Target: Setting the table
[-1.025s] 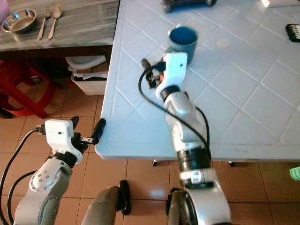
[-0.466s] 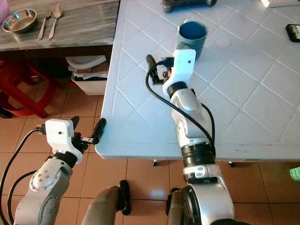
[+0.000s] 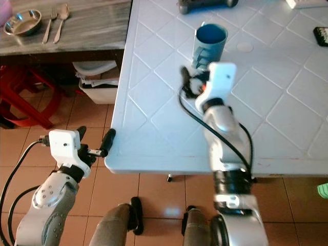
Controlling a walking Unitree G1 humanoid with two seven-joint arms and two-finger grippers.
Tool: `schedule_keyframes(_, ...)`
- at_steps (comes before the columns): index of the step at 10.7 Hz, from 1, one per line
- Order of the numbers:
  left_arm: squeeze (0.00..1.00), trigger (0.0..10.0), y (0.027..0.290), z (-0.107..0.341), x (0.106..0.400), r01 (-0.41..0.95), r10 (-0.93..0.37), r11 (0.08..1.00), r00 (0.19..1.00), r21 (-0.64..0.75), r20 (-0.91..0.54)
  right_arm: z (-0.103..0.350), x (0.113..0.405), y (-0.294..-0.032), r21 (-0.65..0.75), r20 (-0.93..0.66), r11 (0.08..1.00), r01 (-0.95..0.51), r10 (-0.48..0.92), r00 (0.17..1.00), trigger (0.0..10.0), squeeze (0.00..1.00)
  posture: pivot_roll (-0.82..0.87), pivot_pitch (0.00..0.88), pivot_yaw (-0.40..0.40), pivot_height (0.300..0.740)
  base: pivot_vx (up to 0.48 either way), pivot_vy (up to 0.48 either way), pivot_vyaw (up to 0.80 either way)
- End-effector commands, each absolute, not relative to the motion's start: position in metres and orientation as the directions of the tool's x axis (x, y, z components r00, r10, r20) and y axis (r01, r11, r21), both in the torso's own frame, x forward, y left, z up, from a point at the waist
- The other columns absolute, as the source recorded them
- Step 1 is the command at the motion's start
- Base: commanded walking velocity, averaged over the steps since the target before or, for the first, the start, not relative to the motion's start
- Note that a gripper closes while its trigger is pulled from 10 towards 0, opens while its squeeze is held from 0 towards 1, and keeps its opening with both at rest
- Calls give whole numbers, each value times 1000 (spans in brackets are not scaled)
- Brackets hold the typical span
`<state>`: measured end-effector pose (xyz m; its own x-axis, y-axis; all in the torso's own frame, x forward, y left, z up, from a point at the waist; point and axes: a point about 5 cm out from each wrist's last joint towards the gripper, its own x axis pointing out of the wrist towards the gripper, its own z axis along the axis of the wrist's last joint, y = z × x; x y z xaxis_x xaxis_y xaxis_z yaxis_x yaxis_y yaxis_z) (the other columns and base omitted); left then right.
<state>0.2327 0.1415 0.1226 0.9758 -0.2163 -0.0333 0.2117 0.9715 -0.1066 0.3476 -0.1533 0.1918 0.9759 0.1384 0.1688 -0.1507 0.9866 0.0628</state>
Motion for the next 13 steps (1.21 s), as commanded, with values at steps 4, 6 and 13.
schedule_keyframes(4, 0, 10000, 144, 117, 230, 210, -217, 973, 974, -100, -59, 194, 351, -144, 21, 169, 994, -112, 107, 980, 10000, 867, 83, 262, 110, 740, 0, 0, 0)
schedule_keyframes(6, 0, 10000, 144, 117, 228, 214, -221, 971, 973, -104, -62, 199, 359, -137, 20, 179, 995, -97, 92, 980, 10000, 0, 88, 270, 111, 740, 0, 0, 0)
schedule_keyframes(13, 0, 10000, 139, 116, 217, 248, -260, 959, 962, -134, -81, 216, 377, -125, 28, 224, 997, -70, 62, 973, 10000, 0, 103, 313, 118, 740, 0, 0, 0)
